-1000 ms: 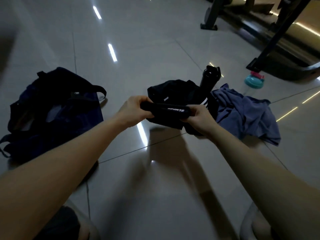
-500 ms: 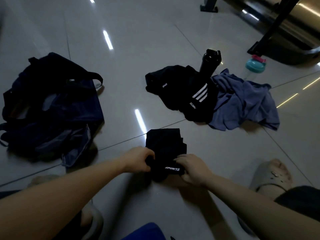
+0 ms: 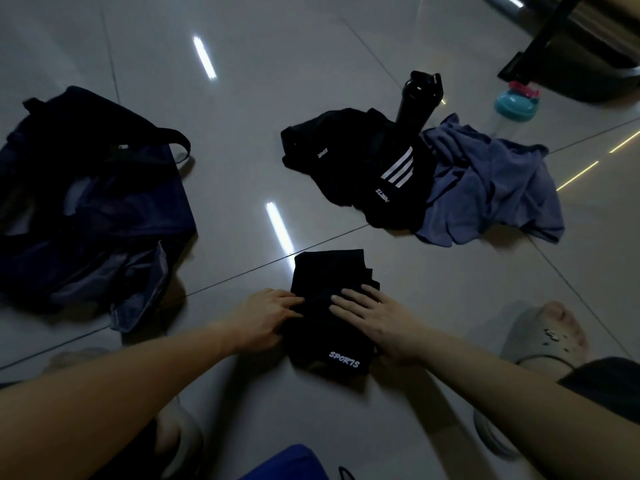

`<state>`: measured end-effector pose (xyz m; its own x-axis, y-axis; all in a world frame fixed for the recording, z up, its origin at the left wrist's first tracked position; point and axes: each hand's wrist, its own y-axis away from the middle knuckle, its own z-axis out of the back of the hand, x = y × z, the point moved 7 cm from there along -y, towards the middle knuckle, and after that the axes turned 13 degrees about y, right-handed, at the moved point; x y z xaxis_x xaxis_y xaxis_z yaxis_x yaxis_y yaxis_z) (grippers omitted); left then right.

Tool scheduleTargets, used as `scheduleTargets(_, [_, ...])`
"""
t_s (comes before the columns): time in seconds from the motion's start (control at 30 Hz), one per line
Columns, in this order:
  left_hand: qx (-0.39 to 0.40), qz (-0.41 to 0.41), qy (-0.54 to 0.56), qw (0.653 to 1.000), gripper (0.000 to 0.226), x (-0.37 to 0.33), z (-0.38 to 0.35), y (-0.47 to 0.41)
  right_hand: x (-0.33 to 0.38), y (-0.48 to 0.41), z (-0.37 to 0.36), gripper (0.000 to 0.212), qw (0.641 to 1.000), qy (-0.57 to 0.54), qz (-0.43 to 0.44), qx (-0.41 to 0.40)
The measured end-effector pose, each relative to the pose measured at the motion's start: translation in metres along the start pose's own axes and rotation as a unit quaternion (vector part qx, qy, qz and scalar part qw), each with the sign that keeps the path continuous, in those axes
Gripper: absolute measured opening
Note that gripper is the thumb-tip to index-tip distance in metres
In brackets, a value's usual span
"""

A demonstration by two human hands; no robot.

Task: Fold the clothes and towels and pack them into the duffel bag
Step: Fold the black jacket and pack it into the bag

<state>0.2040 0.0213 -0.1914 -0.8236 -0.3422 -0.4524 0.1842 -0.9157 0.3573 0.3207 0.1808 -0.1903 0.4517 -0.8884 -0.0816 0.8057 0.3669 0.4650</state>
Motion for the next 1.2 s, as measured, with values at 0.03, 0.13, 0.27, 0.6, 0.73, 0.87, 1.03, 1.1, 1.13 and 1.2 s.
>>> scheduleTargets(0.03, [-0.002, -0.002, 0.012, 1.000, 0.056, 0.001, 0.000, 0.000, -0.001, -0.001, -0.002, 0.099, 1.000, 0.002, 0.003, -0.005])
scheduleTargets(0.13, [-0.011, 0.014, 0.058, 0.998, 0.055, 0.004, -0.001, 0.002, -0.002, 0.002, -0.009, 0.093, 0.999, 0.029, 0.018, -0.039])
scheduleTargets(0.27, [-0.040, 0.086, 0.175, 0.980, 0.063, 0.008, 0.006, 0.001, 0.000, 0.009, -0.021, 0.096, 0.998, 0.006, 0.013, -0.065])
scheduleTargets(0.6, [-0.103, 0.271, 0.462, 0.838, 0.022, 0.035, 0.018, -0.017, -0.033, -0.001, 0.005, 0.013, 0.871, -0.385, -0.288, -0.104])
scheduleTargets(0.73, [-0.128, 0.293, 0.500, 0.805, 0.026, 0.041, 0.012, -0.027, -0.051, -0.006, -0.008, 0.028, 0.767, -0.526, -0.353, -0.105])
scheduleTargets(0.87, [-0.146, 0.321, 0.423, 0.834, 0.039, 0.048, 0.010, -0.036, -0.064, -0.006, -0.021, 0.050, 0.690, -0.570, -0.436, -0.096])
scheduleTargets(1.03, [-0.182, 0.364, 0.337, 0.849, 0.041, 0.049, 0.008, -0.041, -0.070, -0.012, -0.034, 0.053, 0.695, -0.523, -0.491, -0.052])
scheduleTargets(1.1, [-0.195, 0.384, 0.301, 0.851, 0.037, 0.045, 0.012, -0.041, -0.072, -0.016, -0.035, 0.053, 0.704, -0.509, -0.495, -0.029])
scheduleTargets(1.13, [-0.214, 0.381, 0.256, 0.862, 0.031, 0.041, 0.019, -0.040, -0.073, -0.018, -0.035, 0.052, 0.706, -0.505, -0.496, -0.019])
scheduleTargets(1.2, [-0.303, 0.275, 0.122, 0.904, 0.025, 0.020, 0.043, -0.044, -0.076, -0.021, -0.035, 0.050, 0.711, -0.495, -0.499, -0.005])
